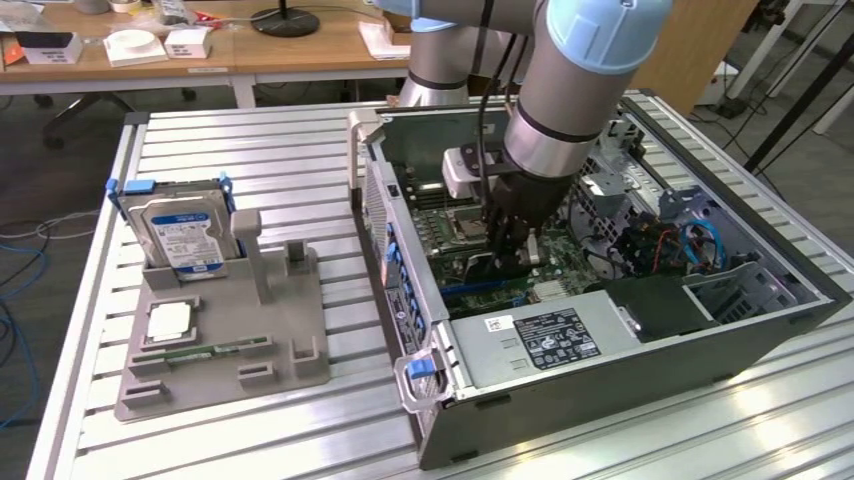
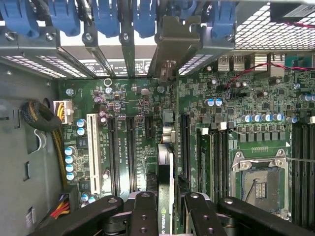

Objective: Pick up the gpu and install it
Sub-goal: 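Insert the gpu into the slot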

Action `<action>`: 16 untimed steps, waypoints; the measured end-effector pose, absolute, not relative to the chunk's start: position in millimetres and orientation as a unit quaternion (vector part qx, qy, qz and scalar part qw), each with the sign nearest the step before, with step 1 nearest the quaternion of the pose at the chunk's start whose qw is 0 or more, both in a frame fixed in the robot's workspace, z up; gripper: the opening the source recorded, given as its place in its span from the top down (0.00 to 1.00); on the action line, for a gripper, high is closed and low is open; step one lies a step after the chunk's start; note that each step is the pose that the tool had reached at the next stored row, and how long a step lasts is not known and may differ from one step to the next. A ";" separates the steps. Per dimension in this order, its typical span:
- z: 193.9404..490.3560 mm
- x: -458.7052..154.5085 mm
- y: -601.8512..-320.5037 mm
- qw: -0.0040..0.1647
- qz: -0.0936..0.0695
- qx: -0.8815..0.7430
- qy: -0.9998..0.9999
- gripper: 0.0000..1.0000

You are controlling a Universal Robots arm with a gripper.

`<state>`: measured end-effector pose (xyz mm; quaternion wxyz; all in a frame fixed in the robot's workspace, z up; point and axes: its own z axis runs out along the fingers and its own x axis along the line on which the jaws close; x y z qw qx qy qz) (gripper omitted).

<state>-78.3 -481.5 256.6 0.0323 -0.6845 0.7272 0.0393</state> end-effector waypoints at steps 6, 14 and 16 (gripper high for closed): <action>255.0 -73.2 -481.4 0.025 0.046 -0.684 0.727 0.74; 254.3 -68.1 -481.5 0.005 0.065 -0.683 0.728 0.74; 254.3 -64.0 -481.5 0.005 0.065 -0.683 0.728 0.74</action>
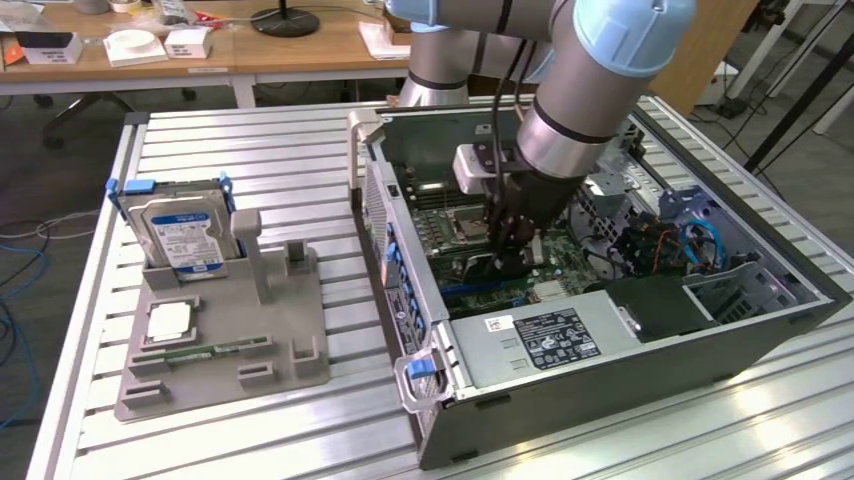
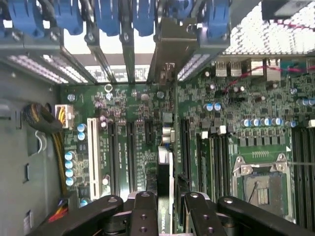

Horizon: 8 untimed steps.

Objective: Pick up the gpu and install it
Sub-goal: 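Insert the gpu into the slot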

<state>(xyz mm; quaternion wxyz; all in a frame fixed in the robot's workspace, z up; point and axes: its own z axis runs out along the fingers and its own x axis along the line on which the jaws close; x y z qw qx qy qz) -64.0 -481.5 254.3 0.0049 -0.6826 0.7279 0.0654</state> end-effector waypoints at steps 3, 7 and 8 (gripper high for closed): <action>254.2 -61.7 -481.5 0.005 0.065 -0.683 0.728 0.74; 254.1 -61.7 -481.5 0.005 0.065 -0.683 0.728 0.74; 254.1 -61.7 -481.4 0.004 0.066 -0.683 0.728 0.74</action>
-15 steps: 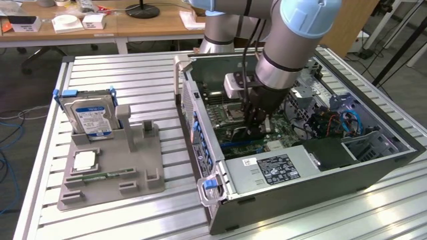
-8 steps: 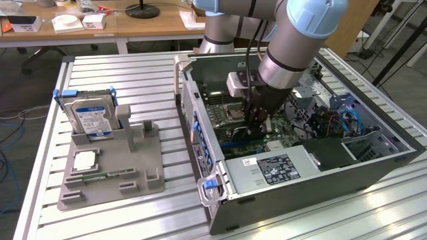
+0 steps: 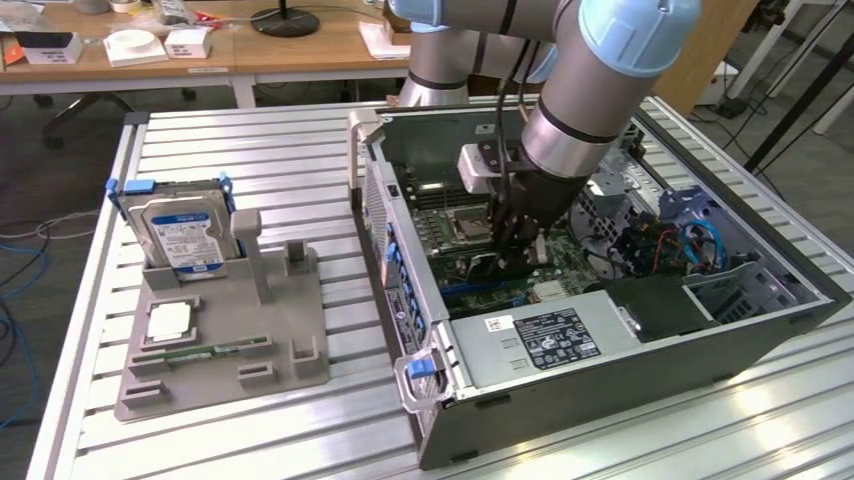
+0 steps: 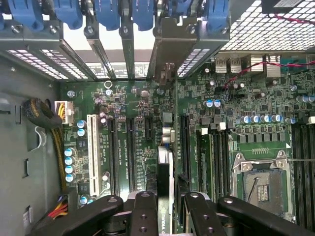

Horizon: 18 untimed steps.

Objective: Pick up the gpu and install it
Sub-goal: 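Insert the gpu into the slot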

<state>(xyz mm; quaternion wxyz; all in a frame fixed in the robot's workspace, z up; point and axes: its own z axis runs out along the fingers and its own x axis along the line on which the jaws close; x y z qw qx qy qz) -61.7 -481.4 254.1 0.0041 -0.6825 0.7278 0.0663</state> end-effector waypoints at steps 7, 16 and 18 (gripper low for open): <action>254.1 -61.7 -481.5 -0.014 0.083 -0.681 0.728 0.74; 253.4 -61.1 -481.5 -0.014 0.083 -0.681 0.728 0.74; 253.4 -61.1 -481.4 -0.014 0.083 -0.681 0.728 0.74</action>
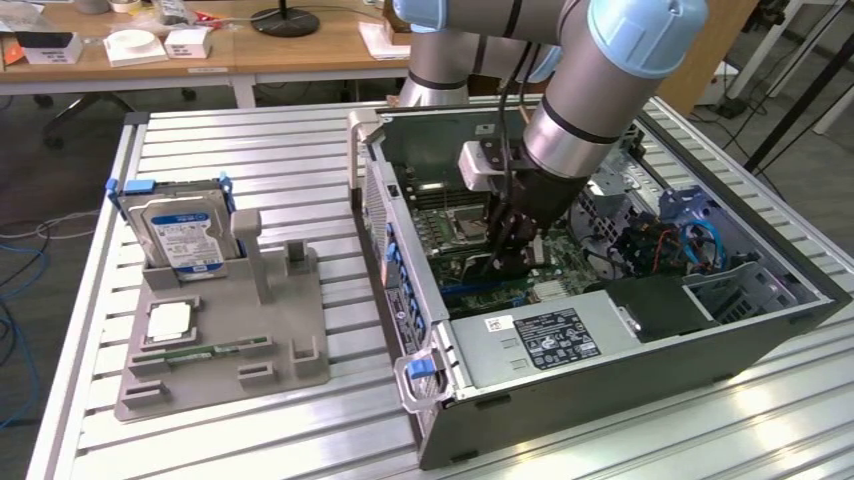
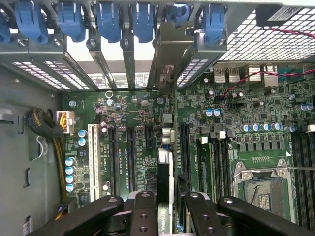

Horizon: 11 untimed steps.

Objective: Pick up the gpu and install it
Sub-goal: 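Insert the gpu into the slot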

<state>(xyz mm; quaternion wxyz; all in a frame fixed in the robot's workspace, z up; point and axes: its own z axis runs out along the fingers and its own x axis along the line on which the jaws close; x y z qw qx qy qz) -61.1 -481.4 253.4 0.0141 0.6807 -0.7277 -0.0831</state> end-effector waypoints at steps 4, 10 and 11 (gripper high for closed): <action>253.0 -61.1 -481.5 0.014 -0.083 0.681 -0.728 0.74; 252.6 -61.0 -481.3 0.014 -0.083 0.681 -0.728 0.74; 252.6 -61.1 -481.3 0.014 -0.083 0.681 -0.728 0.74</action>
